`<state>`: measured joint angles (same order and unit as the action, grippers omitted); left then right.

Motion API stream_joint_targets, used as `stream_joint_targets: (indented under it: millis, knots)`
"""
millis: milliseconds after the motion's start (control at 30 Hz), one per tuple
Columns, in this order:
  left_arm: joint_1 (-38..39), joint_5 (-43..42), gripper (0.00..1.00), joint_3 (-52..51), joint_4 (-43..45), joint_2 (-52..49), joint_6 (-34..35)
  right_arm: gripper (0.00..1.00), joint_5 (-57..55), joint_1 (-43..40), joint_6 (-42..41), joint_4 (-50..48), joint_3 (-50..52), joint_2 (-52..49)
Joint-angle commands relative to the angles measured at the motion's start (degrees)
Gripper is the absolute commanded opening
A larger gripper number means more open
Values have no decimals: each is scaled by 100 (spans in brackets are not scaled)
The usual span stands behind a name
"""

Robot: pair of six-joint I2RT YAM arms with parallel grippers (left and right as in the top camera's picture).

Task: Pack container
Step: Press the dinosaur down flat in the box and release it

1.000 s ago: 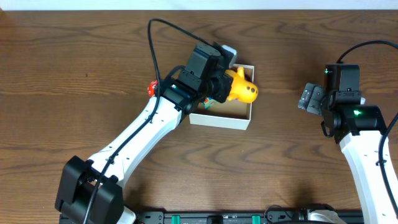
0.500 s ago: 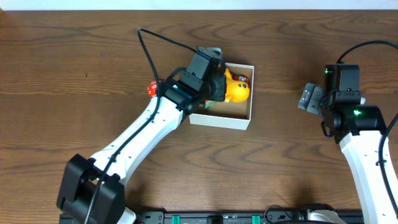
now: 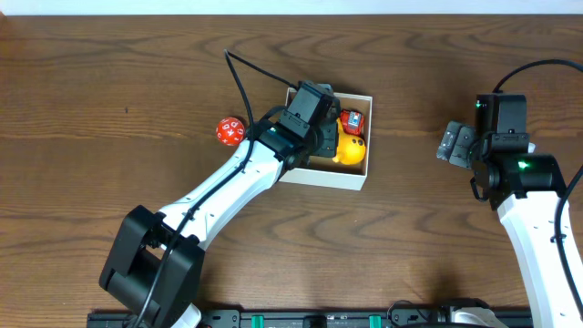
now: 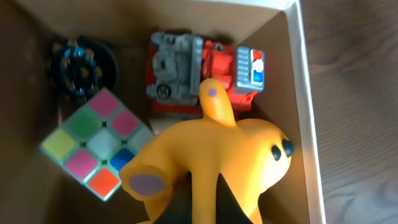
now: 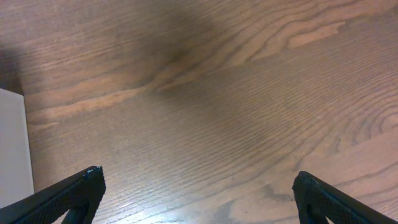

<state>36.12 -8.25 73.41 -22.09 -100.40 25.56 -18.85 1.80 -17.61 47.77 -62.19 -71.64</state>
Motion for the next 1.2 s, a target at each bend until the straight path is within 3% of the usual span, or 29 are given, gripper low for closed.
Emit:
stream_joint_targets:
  millis: [0, 467, 1033, 1067, 1133, 1167]
  knots:
    - [-2, -162, 6, -17, -140, 39, 308, 99, -17, -35, -81, 2, -24, -4]
    - [55, -162, 6, -83, -1115, -131, 299, 99, -17, -33, -81, 2, -24, -4]
    - [146, -155, 6, -68, -1062, -1117, -48, 99, -17, -33, -81, 2, -24, -4]
    - [144, -155, 8, -46, -1047, -1099, -111, 99, -17, -33, -81, 2, -24, -4]
    - [146, -157, 31, 15, -1045, -1051, -240, 99, -17, -35, -81, 2, -24, -7]
    - [146, -157, 34, 55, -1047, -1012, -284, 99, -17, -35, -81, 2, -24, -7]
